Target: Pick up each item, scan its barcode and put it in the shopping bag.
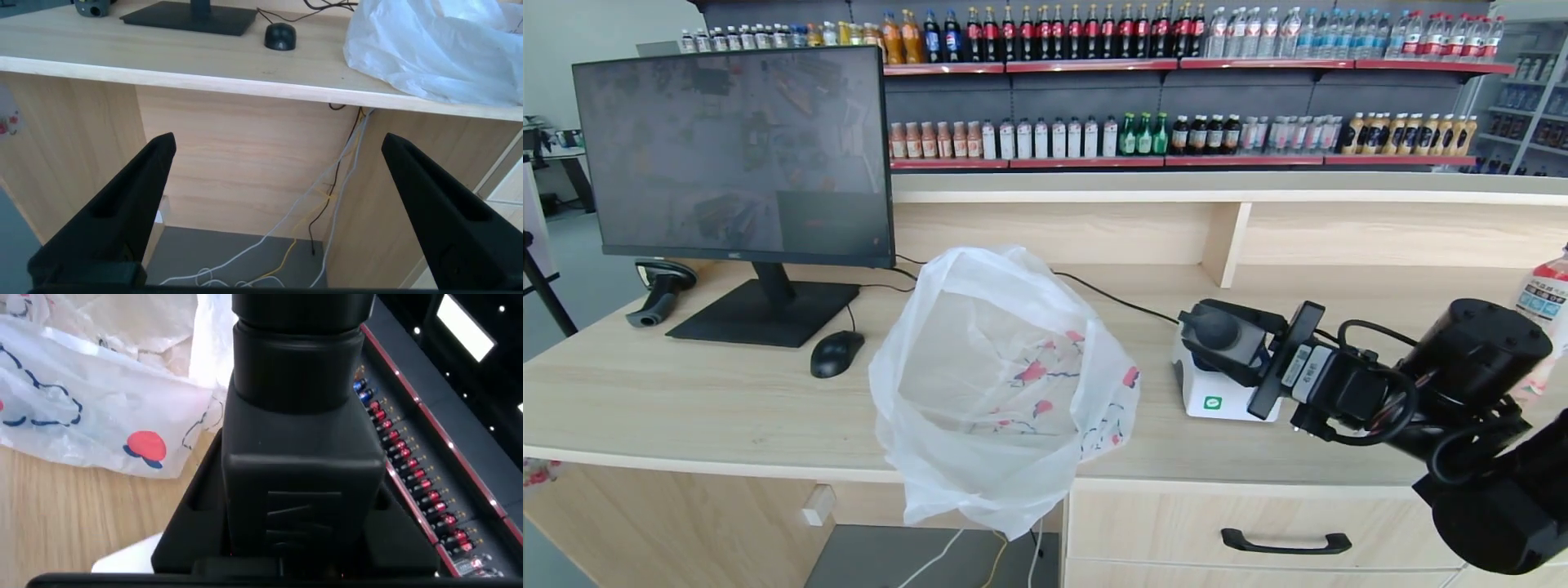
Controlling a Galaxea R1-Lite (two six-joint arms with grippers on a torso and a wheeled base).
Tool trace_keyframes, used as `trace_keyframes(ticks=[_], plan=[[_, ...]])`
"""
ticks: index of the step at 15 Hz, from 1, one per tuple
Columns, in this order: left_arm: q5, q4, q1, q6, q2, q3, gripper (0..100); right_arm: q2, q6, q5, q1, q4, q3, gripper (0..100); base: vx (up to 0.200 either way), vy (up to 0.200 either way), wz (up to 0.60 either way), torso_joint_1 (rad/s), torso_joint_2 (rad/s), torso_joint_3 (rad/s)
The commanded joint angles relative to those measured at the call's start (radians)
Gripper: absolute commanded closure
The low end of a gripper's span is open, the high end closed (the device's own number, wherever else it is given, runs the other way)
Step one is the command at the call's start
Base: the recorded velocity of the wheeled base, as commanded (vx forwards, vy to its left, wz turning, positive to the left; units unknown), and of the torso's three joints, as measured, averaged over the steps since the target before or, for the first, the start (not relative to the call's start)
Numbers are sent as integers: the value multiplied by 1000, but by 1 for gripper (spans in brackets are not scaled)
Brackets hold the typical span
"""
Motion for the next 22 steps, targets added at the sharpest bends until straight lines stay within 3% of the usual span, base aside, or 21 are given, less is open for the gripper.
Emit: trace_keyframes(ticks=[1,22], plan=[[0,0,0,0,0,0,0,35,-21,33,-46,-1,-13,100,0,0,0,0,0,0],[0,-2,0,0,0,0,0,16,-10,50,-66,-1,-30,100,0,0,0,0,0,0]])
